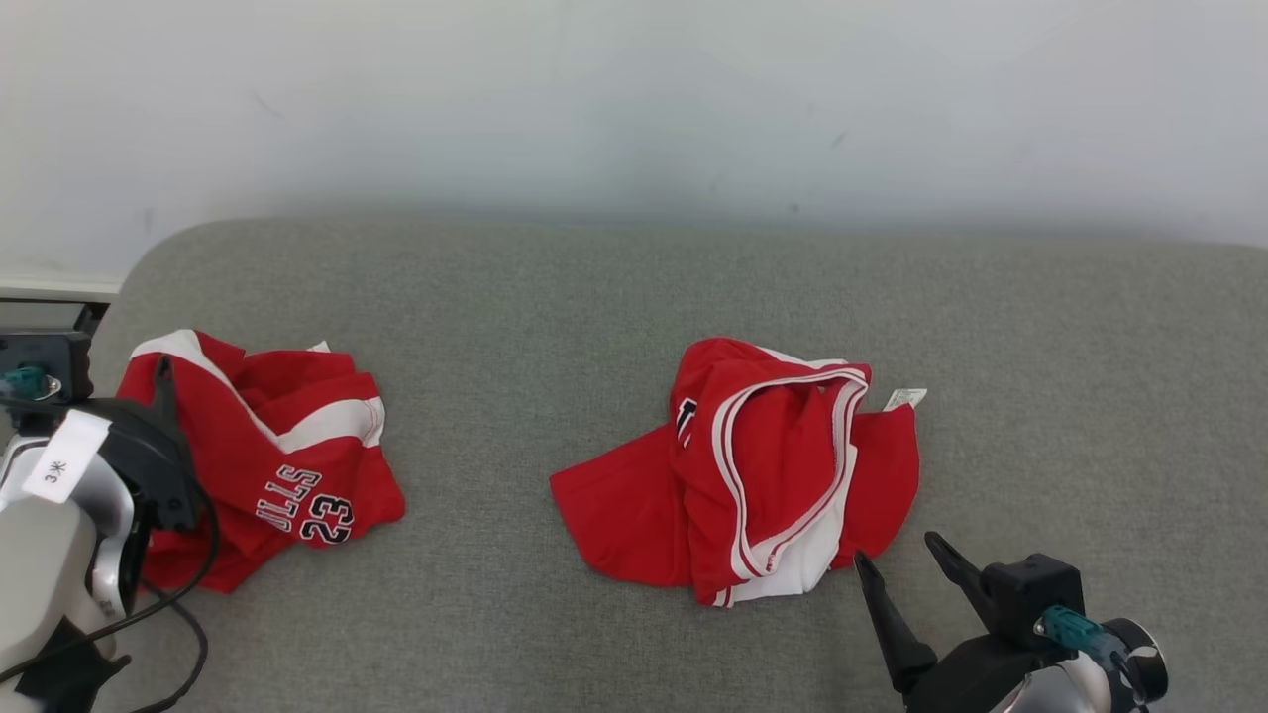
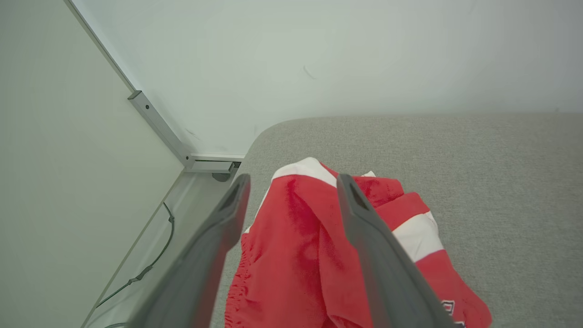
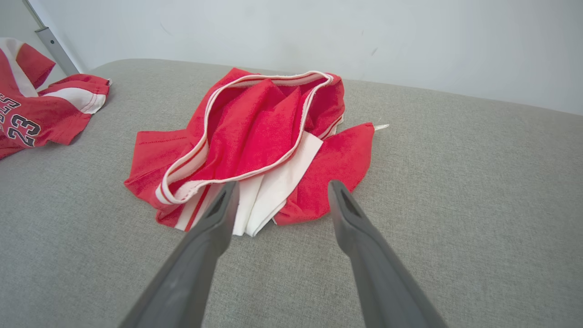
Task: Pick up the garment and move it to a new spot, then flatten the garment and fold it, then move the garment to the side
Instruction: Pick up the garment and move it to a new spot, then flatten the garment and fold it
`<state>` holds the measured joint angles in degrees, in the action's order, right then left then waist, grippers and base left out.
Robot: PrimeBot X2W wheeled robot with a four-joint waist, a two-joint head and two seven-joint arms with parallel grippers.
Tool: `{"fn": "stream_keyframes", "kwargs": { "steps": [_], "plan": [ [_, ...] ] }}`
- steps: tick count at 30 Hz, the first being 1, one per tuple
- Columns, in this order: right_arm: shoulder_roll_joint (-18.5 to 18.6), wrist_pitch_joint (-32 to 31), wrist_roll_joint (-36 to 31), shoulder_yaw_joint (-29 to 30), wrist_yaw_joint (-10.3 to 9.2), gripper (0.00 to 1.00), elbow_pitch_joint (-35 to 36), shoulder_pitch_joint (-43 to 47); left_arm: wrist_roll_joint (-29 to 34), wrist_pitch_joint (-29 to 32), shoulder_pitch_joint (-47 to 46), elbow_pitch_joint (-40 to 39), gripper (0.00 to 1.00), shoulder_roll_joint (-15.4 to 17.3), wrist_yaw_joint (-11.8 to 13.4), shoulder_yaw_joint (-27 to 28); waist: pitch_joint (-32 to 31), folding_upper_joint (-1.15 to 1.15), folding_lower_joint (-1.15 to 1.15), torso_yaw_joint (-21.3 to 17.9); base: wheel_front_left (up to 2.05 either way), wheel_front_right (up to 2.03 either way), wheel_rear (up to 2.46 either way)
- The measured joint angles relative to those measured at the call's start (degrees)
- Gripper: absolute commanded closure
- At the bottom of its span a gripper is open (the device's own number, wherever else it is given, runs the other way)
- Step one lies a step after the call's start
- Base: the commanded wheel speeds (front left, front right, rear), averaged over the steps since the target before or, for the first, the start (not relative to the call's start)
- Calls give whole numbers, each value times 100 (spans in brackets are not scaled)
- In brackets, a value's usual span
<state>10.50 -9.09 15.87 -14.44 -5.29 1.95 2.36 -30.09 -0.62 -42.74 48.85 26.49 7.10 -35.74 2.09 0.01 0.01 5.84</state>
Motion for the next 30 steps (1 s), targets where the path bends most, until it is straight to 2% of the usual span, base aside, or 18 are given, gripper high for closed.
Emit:
{"fn": "stream_keyframes", "kwargs": {
  "steps": [6, 9, 11, 13, 15, 23, 30],
  "plan": [
    [-129, -3, 24, -42, 0, 0, -183, -59, 8, -122, -229, -42, 0, -111, 1, 59, -212, 0, -1, 88, 0, 0, 0],
    [-156, 1, 27, -41, 0, 0, -226, -59, -67, -221, -336, -333, 0, -353, -5, 109, -343, -1, -1, 119, 0, 0, 0],
    [-157, 4, 63, -20, 0, 0, -282, -60, -94, -226, -346, -584, 0, -639, -7, 76, -434, 0, -1, 133, 0, 0, 0],
    [-153, 8, 74, 4, -1, 0, -368, -58, -132, -226, -276, -900, 0, -883, -203, -96, -577, 0, -1, 128, 0, 0, 0],
    [-154, 18, 74, 23, -9, 0, -365, -58, -160, -215, -130, -1127, 0, -898, -314, -185, -664, -1, -3, 96, 0, 0, 0],
    [-137, 51, 74, 142, -35, 0, -308, 186, -298, 47, 517, -1783, 0, -1432, -513, -736, -826, -1, -2, -299, 0, 0, 0],
    [-157, 47, 74, 112, -75, 0, -163, 221, -264, 472, 637, -1926, 0, -1672, -621, -1182, -810, 0, -2, -755, 0, 0, 0]
  ]
}}
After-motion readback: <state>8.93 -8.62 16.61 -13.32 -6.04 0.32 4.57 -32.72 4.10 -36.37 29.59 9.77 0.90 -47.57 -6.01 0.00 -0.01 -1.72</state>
